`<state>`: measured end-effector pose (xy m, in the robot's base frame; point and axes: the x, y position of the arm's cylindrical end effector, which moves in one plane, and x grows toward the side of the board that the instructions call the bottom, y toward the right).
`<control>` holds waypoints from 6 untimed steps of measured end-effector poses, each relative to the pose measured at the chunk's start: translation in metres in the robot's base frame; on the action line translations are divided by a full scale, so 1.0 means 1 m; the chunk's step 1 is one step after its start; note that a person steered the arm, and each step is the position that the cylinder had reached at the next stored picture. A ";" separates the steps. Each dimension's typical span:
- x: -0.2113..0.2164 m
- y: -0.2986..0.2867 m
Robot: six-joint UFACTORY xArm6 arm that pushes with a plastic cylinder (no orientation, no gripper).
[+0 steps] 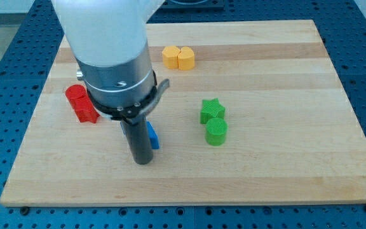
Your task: Place the blue triangle to the top of the blue cube
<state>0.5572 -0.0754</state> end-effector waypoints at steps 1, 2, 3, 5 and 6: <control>0.004 0.020; 0.001 0.019; -0.019 0.012; -0.081 0.004; -0.108 0.004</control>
